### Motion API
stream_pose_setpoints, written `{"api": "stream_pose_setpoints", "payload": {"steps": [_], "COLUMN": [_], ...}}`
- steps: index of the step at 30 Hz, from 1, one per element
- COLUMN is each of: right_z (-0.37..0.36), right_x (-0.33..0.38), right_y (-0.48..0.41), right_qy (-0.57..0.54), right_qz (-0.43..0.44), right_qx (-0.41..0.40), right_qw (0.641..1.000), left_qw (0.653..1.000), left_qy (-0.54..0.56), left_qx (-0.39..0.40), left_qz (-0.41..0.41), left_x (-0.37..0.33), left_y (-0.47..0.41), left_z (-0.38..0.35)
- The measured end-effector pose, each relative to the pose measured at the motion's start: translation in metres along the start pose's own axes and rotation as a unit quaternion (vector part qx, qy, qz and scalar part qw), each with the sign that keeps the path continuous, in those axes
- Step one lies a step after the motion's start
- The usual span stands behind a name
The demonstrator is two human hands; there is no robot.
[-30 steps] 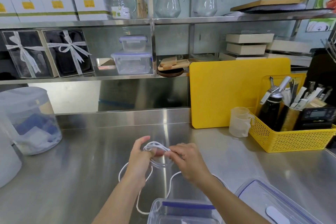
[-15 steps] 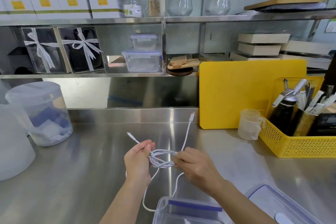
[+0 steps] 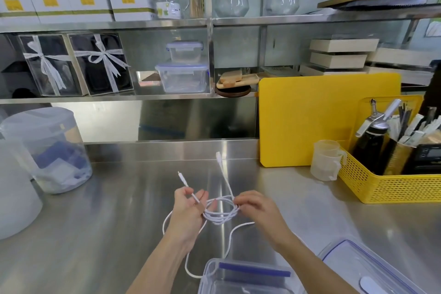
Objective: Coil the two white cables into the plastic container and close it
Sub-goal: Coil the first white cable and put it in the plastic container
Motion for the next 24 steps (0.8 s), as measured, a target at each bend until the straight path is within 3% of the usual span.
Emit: {"api": "stream_pose_setpoints", "payload": {"steps": [3, 7, 13, 15, 18, 24], "right_z": [0.017, 0.023, 0.024, 0.017, -0.006, -0.022], "right_x": [-0.009, -0.013, 0.006, 0.012, 0.006, -0.006], "right_y": [-0.001, -0.002, 0.0, -0.001, -0.006, -0.004], "right_qy": [-0.099, -0.118, -0.061, 0.056, 0.279, 0.22], "right_qz": [-0.082, -0.118, -0.031, -0.012, -0.026, -0.081], "right_qx": [-0.129, -0.162, -0.169, -0.138, -0.031, 0.08], "right_qw": [0.983, 0.973, 0.983, 0.989, 0.959, 0.969], "left_qw": [0.996, 0.99, 0.999, 0.999, 0.987, 0.901], "left_qy": [-0.037, -0.078, 0.036, 0.001, -0.14, -0.387], "left_qx": [0.059, 0.064, 0.036, 0.044, 0.065, 0.073], "left_qz": [-0.06, -0.096, 0.014, 0.001, -0.048, -0.183], "left_x": [-0.009, -0.006, 0.006, 0.004, 0.007, 0.0], "left_y": [0.012, 0.016, 0.008, 0.007, 0.006, 0.014], "left_z": [-0.018, -0.028, -0.025, -0.025, -0.028, -0.031]}}
Point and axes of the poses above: each hand's wrist, its own y-axis away from the middle knuckle, its own z-axis out of the back of the hand, x = y × z, the point moved 8 cm from there along -y, towards the middle knuckle, and after that the axes turned 8 degrees about -y, right-handed, at the moved point
